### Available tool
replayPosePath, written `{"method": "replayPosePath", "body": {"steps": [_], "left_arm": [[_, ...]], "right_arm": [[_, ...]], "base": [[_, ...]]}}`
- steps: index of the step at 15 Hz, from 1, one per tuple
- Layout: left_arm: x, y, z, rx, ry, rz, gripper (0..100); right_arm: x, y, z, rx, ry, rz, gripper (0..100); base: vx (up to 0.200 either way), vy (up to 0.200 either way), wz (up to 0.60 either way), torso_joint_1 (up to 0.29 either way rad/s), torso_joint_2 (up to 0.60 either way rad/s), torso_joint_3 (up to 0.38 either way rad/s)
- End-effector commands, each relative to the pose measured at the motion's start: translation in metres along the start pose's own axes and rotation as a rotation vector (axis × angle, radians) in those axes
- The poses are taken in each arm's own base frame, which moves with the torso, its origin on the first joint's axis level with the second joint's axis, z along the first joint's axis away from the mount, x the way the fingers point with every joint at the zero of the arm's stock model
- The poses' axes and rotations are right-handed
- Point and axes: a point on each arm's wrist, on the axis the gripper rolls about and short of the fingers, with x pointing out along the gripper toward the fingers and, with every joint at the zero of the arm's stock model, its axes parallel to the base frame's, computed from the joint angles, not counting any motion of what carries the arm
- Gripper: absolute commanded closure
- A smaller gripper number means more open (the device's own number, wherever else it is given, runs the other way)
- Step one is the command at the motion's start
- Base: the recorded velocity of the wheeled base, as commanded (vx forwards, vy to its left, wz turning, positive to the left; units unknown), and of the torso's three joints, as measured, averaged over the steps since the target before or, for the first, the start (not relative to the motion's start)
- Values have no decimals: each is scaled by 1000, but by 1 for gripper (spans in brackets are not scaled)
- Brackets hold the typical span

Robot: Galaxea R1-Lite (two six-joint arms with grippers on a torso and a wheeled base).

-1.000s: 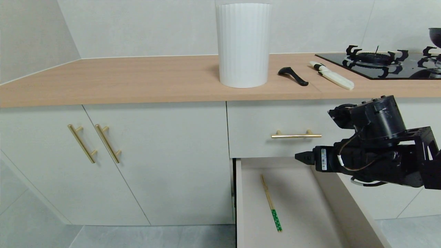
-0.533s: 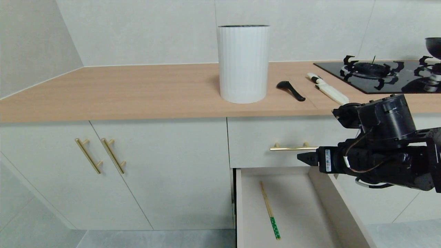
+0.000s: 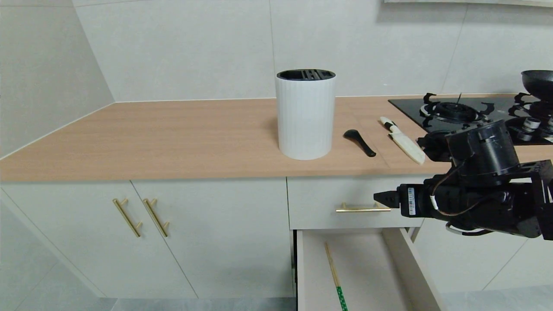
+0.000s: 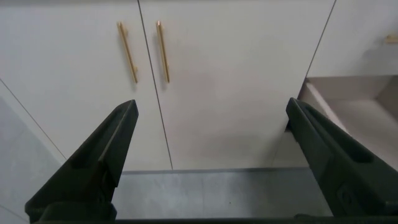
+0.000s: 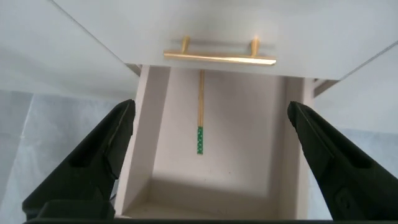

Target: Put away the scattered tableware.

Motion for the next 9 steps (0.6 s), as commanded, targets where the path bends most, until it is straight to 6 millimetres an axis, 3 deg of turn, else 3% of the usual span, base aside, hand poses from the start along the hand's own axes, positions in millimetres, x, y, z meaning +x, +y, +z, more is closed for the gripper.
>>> {"method": "replayPosePath", "body": {"steps": [1,5,9], "left_arm": [[0,0,0,0,1,0,0],[0,0,0,0,1,0,0],[0,0,0,0,1,0,0]], "right_arm": [[1,1,-1,-3,6,0,0],[3,0,-2,-2,8,-2,0],[3,0,-1,-36,4,-1,0]], "base": [[0,0,0,198,-496,-300],[0,0,0,207,-495,-289],[0,0,0,66,-151,-83]]}}
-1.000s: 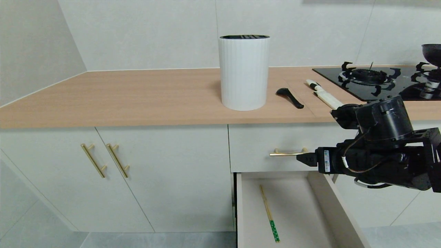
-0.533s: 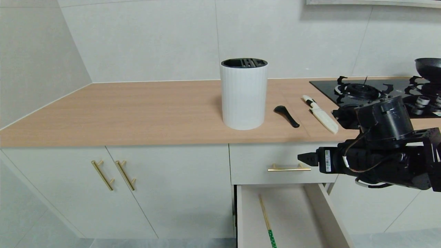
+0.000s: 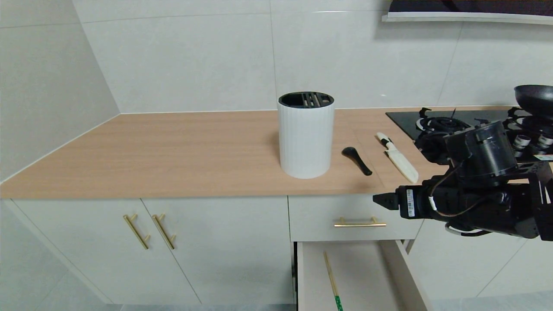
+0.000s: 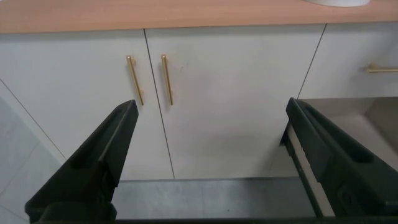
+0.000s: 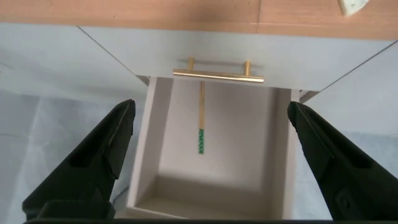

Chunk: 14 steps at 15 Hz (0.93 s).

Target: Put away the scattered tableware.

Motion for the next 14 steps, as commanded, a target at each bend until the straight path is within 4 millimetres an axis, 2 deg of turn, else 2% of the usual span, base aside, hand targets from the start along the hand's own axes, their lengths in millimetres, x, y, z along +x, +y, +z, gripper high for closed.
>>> {"method": "replayPosePath", "body": {"steps": [1,3,5,6,7,11,14], "left_arm": [[0,0,0,0,1,0,0],[0,0,0,0,1,0,0],[0,0,0,0,1,0,0],[0,0,0,0,1,0,0],[0,0,0,0,1,0,0],[0,0,0,0,1,0,0],[0,0,0,0,1,0,0]], "right_arm": [[4,-3,3,-19,-4,-12,0],[22,-9,26,-47,-103,-27,0],[48,-14,56,-81,-207,-49,0],[56,-12,63,-85,-220,-51,0],[72,-9,73,-78,-238,-53,0],[109,-9,54,-88,-154,-51,0],[120,-9,48,-93,-148,-51,0]], "base": [[0,0,0,0,0,0],[0,0,0,0,0,0],[0,0,0,0,0,0],[0,0,0,0,0,0],[0,0,0,0,0,0],[0,0,0,0,0,0],[0,0,0,0,0,0]]}}
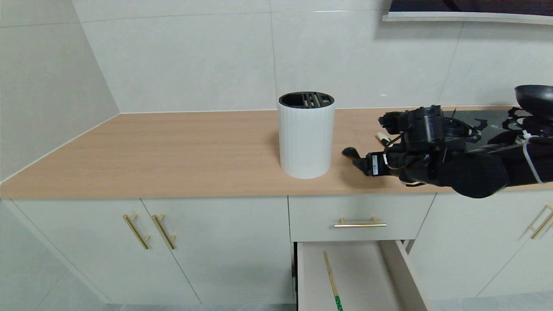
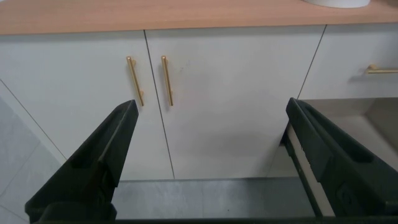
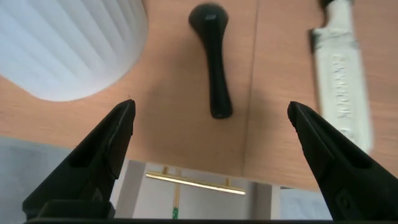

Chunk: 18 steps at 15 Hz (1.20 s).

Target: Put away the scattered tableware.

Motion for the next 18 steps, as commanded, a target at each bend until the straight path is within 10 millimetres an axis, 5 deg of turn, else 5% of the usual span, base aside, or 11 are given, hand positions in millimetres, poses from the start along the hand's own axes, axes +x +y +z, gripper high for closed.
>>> {"method": "replayPosePath", "body": {"steps": [1,11,18], "left_arm": [[0,0,0,0,1,0,0],[0,0,0,0,1,0,0],[0,0,0,0,1,0,0]], "right_arm": [[17,2,-12,-3,19,-1,0],[70,-7,-33,25,-68,-25,0],[81,-6,-39,18,-98,-25,0]], "base": [[0,0,0,0,0,0],[0,0,0,0,0,0],[0,0,0,0,0,0]]}}
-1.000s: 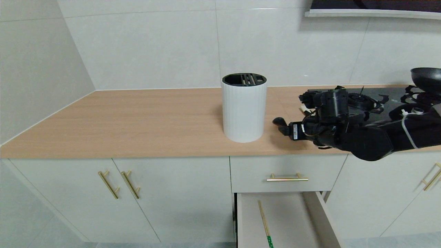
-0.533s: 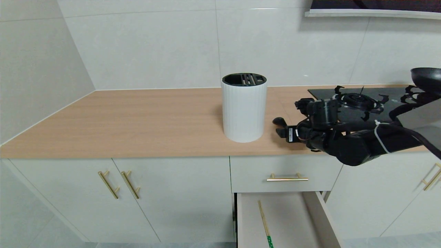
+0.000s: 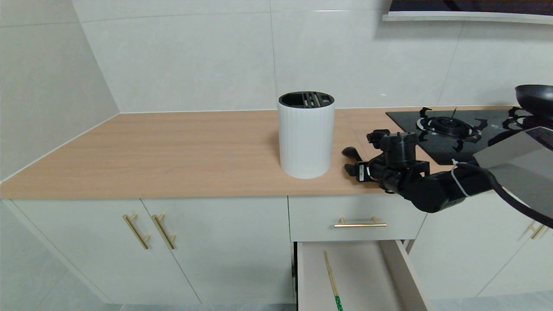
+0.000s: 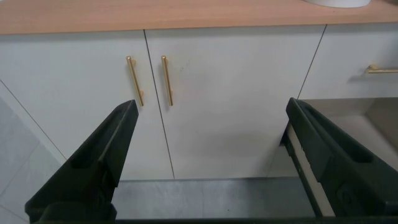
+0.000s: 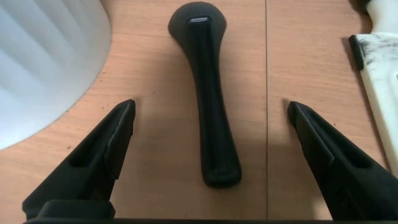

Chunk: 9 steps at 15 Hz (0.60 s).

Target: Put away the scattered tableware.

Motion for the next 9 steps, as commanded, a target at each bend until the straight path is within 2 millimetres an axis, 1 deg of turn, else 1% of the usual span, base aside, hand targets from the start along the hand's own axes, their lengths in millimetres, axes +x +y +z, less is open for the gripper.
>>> {"method": "replayPosePath", "body": {"steps": [1,5,6,9], "left_arm": [[0,0,0,0,1,0,0],[0,0,0,0,1,0,0],[0,0,0,0,1,0,0],[0,0,0,0,1,0,0]], "right_arm": [[2,0,-3,-1,5,0,0],[4,1,-6,-4,14,-1,0],[5,1,-7,-5,15,-1,100],[4,1,-6,-4,14,-1,100]], "base": [[0,0,0,0,0,0],[0,0,0,0,0,0],[0,0,0,0,0,0],[0,0,0,0,0,0]]}}
